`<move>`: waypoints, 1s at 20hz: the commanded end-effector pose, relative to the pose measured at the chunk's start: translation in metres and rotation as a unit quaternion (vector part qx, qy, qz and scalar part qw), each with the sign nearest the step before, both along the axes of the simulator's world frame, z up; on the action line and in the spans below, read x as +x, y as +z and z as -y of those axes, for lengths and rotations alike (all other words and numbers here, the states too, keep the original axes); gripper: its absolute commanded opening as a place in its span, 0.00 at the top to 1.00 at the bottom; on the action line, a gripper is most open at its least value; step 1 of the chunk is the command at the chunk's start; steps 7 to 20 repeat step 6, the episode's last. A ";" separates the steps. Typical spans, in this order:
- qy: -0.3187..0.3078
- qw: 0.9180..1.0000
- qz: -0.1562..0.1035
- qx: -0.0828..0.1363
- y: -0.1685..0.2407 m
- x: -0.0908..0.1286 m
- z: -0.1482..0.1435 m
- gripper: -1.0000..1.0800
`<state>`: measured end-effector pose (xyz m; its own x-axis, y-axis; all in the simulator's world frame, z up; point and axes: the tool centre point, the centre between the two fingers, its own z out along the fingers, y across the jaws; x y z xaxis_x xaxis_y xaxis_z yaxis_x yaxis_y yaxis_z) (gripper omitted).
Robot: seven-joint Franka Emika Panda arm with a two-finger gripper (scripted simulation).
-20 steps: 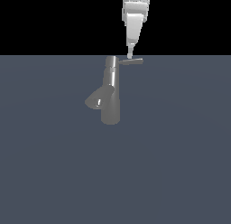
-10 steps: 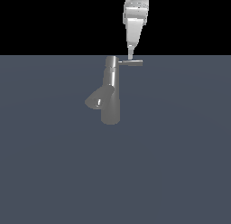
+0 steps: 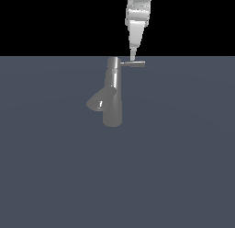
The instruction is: Turn on the faucet by rotating a designated handle.
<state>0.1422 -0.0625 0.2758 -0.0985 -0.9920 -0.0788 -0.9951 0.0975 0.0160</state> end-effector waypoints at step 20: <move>-0.019 0.999 -0.025 -0.006 -0.040 0.004 0.032 1.00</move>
